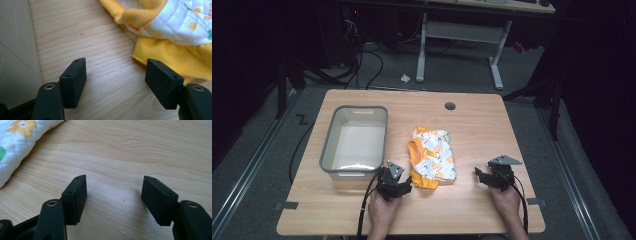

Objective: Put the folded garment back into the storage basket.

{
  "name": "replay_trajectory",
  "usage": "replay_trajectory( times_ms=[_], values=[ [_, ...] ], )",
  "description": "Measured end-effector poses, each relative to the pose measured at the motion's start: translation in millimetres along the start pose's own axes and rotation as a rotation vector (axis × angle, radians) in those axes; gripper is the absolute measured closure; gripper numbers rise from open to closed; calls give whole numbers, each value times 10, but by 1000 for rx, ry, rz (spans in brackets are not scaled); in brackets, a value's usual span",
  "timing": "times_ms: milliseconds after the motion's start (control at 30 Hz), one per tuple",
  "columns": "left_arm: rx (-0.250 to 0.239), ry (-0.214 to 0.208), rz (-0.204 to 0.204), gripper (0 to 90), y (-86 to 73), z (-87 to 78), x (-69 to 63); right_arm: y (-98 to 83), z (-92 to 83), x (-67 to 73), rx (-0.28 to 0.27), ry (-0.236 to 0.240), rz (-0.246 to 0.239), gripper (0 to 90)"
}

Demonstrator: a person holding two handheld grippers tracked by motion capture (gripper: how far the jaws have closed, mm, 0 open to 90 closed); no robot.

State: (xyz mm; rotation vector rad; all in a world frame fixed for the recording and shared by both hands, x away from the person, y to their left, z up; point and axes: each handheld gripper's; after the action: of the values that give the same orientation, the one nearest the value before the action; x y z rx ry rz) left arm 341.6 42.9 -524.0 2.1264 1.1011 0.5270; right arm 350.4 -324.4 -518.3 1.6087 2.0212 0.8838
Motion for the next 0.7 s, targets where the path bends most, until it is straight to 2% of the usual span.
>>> replay_trajectory(
  times_ms=[400, 700],
  values=[
    [1, -4, 1, 327, 2, 3, -2, 1, 1, 3, 0, 0, -4, 369],
    [6, -24, 21, 257, 7, 11, -26, 2, 4, 2, 2, 4, -1, 358]
  ],
)
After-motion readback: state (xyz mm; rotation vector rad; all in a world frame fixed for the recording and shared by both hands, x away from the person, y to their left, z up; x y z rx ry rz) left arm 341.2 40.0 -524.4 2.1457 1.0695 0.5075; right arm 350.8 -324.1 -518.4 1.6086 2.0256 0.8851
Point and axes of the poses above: each handheld gripper's, and its own axes: z roughly forward along the jaws, y roughly out of its top, x roughly to its left, and after that the axes turned 7 degrees about z, right-handed
